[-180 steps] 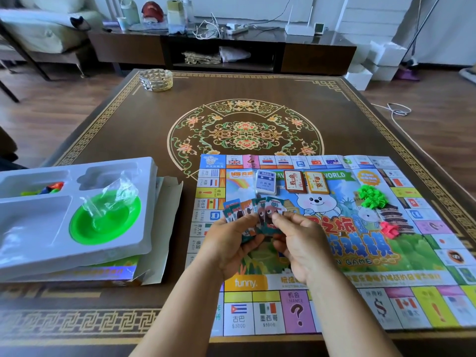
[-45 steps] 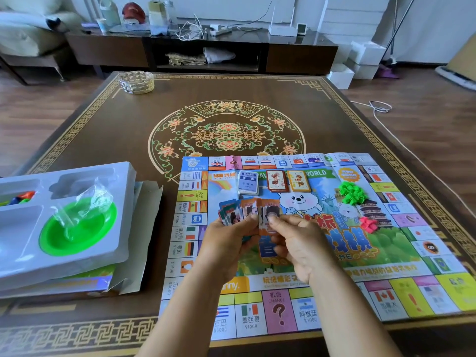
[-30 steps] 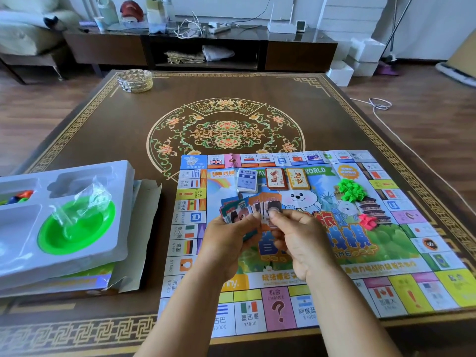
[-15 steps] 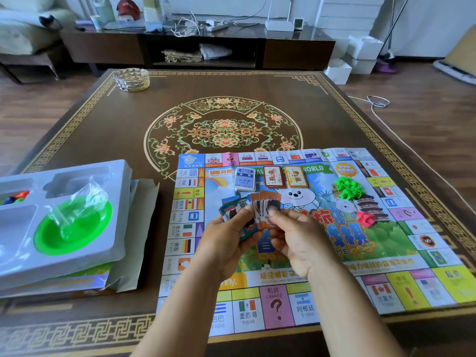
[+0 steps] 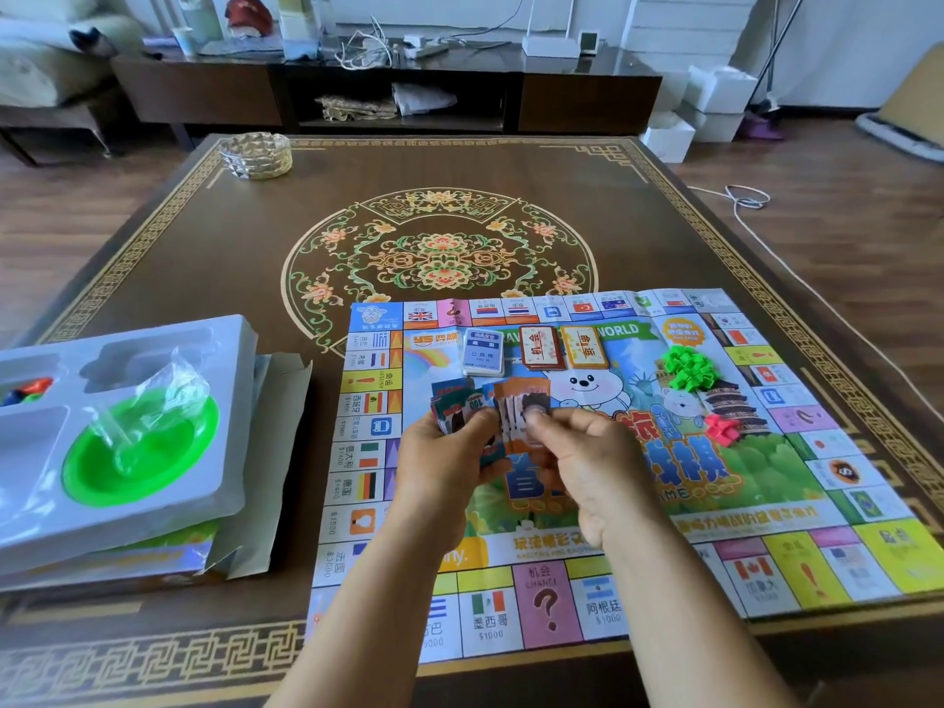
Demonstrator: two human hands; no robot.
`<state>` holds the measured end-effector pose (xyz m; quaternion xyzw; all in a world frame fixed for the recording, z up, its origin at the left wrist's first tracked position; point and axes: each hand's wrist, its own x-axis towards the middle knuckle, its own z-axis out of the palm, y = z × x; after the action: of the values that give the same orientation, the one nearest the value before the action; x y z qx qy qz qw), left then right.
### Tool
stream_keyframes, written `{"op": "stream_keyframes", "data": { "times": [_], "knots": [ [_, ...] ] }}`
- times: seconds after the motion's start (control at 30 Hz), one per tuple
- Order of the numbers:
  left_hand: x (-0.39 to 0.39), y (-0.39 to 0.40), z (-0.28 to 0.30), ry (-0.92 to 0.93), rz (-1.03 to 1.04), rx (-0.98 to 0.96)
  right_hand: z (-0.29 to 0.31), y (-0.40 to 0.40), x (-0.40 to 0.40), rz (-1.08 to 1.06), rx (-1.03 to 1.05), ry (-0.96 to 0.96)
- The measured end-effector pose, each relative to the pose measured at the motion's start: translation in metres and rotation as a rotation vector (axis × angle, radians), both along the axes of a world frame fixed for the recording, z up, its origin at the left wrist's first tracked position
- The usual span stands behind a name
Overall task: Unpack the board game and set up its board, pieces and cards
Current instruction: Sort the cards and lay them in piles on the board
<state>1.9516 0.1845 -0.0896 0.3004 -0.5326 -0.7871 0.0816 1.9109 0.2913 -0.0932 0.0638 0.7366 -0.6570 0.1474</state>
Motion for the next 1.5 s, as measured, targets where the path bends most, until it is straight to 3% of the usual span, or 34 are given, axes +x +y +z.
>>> {"op": "stream_keyframes", "data": {
  "times": [0.17, 0.37, 0.53, 0.77, 1.13, 1.5],
  "knots": [
    [-0.001, 0.003, -0.001, -0.005, 0.029, -0.107, 0.001, -0.007, 0.007, 0.017, 0.123, 0.12],
    [-0.002, 0.003, -0.007, -0.032, 0.061, -0.174, 0.002, -0.011, 0.012, 0.007, 0.134, 0.129],
    [-0.002, 0.003, -0.002, -0.024, 0.073, -0.064, -0.001, -0.011, 0.01, -0.091, 0.106, 0.099],
    [-0.003, 0.004, -0.006, -0.029, 0.051, -0.129, 0.0, -0.013, 0.011, -0.036, 0.041, 0.058],
    [0.001, -0.001, 0.002, -0.029, -0.006, 0.227, -0.001, -0.012, 0.007, -0.061, -0.196, -0.165],
    [0.001, 0.0, 0.001, -0.038, 0.019, 0.205, -0.008, -0.014, 0.005, -0.108, -0.15, -0.155]
  ]
}}
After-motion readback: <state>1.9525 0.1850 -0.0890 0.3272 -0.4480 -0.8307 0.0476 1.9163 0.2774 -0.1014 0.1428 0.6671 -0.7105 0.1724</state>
